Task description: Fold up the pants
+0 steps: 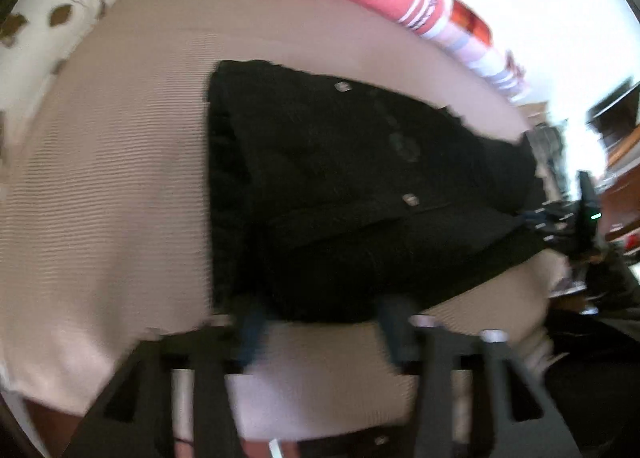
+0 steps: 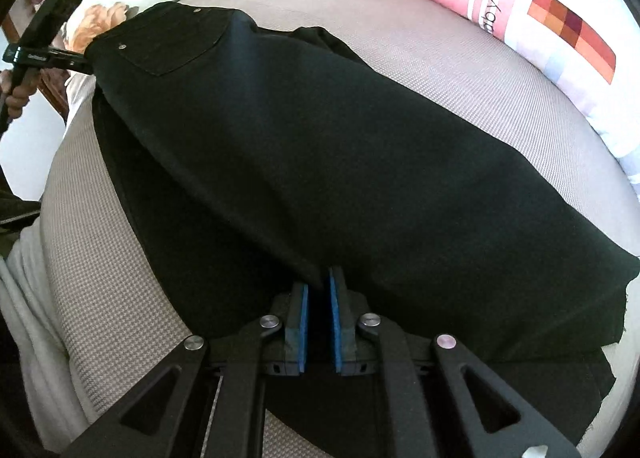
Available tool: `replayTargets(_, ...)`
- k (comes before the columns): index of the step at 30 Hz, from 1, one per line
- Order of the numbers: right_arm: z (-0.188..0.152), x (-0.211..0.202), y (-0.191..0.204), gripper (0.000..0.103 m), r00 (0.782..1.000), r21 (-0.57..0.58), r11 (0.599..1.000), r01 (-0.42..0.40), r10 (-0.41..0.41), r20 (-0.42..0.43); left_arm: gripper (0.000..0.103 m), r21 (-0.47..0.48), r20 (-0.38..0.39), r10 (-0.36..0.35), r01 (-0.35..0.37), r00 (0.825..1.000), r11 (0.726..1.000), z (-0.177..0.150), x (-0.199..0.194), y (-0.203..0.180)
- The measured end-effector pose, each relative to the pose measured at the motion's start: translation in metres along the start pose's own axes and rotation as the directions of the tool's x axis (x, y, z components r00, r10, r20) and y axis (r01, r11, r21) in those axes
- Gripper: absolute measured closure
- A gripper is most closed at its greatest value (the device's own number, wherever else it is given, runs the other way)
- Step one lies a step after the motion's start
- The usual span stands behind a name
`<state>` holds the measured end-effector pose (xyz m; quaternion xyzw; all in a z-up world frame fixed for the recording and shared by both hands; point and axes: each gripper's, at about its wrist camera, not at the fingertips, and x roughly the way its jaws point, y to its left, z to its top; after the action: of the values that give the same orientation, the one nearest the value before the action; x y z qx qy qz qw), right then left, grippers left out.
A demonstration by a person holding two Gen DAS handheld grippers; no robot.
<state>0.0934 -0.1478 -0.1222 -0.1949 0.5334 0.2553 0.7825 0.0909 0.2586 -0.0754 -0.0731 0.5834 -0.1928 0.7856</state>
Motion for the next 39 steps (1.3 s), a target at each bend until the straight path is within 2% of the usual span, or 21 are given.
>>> replayTargets(1, 0.0, 0.0, 0.0, 0.094, 1.0, 0.002, 1.0, -0.002, 0.002, 0.004, 0.036, -0.002, 0.006, 0.033, -0.033, 0.999, 0.999, -0.003, -0.005, 0.001)
replayTargets(2, -0.001, 0.0, 0.0, 0.093, 1.0, 0.005, 1.0, -0.004, 0.004, 0.007, 0.036, -0.029, 0.011, 0.026, -0.026, 1.0, 0.999, -0.007, -0.011, 0.004)
replayTargets(5, -0.005, -0.001, 0.0, 0.093, 1.0, 0.01, 1.0, -0.009, 0.008, 0.024, 0.036, -0.175, 0.053, -0.067, 0.076, 0.996, 0.982, -0.014, -0.029, 0.01)
replayTargets(8, -0.006, -0.001, -0.001, 0.093, 0.999, 0.017, 1.0, -0.014, 0.013, 0.036, 0.036, -0.281, 0.076, -0.128, 0.144, 0.989, 0.949, -0.019, -0.035, 0.012)
replayTargets(11, -0.008, -0.001, -0.001, 0.093, 0.999, 0.014, 1.0, -0.015, 0.015, 0.048, 0.036, -0.409, 0.061, -0.162, 0.173, 0.985, 0.896, -0.02, -0.021, 0.013)
replayTargets(13, -0.009, -0.002, -0.001, 0.093, 0.998, 0.016, 1.0, -0.017, 0.016, 0.056, 0.039, -0.508, 0.062, -0.176, 0.183, 0.982, 0.842, -0.021, -0.006, 0.018)
replayTargets(15, -0.009, -0.003, -0.002, 0.093, 0.998, 0.023, 1.0, -0.017, 0.016, 0.061, 0.049, -0.56, 0.067, -0.141, 0.154, 0.988, 0.814, -0.019, 0.003, 0.022)
replayTargets(16, -0.01, -0.003, -0.001, 0.093, 0.998, 0.025, 1.0, -0.014, 0.012, 0.065, 0.062, -0.567, 0.071, -0.131, 0.148, 0.989, 0.81, -0.018, 0.004, 0.024)
replayTargets(17, -0.01, -0.004, -0.001, 0.093, 0.998, 0.032, 0.999, -0.009, 0.007, 0.067, 0.076, -0.567, 0.082, -0.124, 0.149, 0.989, 0.81, -0.015, 0.004, 0.023)
replayTargets(19, -0.011, -0.008, -0.001, 0.094, 0.997, 0.058, 0.998, -0.003, -0.002, 0.075, 0.083, -0.536, 0.092, -0.096, 0.13, 0.991, 0.834, -0.005, -0.002, 0.018)
replayTargets(23, -0.009, -0.03, 0.001, 0.095, 0.994, 0.087, 0.996, 0.008, -0.018, 0.11, 0.085, -0.407, 0.164, -0.063, 0.126, 0.984, 0.905, 0.021, -0.028, 0.002)
replayTargets(26, -0.008, -0.05, 0.009, 0.095, 0.99, 0.084, 0.996, 0.014, -0.026, 0.135, 0.085, -0.342, 0.203, -0.086, 0.153, 0.975, 0.927, 0.038, -0.041, 0.002)
replayTargets(29, -0.01, -0.054, 0.021, 0.095, 0.992, 0.076, 0.997, 0.003, -0.012, 0.123, 0.085, -0.259, 0.184, -0.07, 0.117, 0.98, 0.959, 0.044, -0.036, 0.005)
replayTargets(31, -0.014, -0.044, 0.027, 0.095, 0.995, 0.078, 0.997, -0.011, 0.003, 0.098, 0.085, -0.267, 0.123, -0.049, 0.08, 0.991, 0.96, 0.037, -0.021, 0.016)
replayTargets(34, -0.022, -0.024, 0.037, 0.095, 0.999, 0.082, 0.996, -0.034, 0.031, 0.04, 0.085, -0.305, 0.057, -0.048, 0.063, 0.997, 0.95, 0.019, -0.004, 0.034)
replayTargets(36, -0.025, -0.016, 0.043, 0.095, 0.999, 0.073, 0.997, -0.034, 0.033, 0.017, 0.085, -0.318, 0.044, -0.053, 0.064, 0.998, 0.946, 0.011, 0.001, 0.04)
replayTargets(39, -0.022, -0.023, 0.043, 0.095, 0.999, 0.079, 0.996, -0.05, 0.048, 0.022, 0.085, -0.293, 0.054, -0.036, 0.05, 0.998, 0.955, 0.007, -0.001, 0.037)
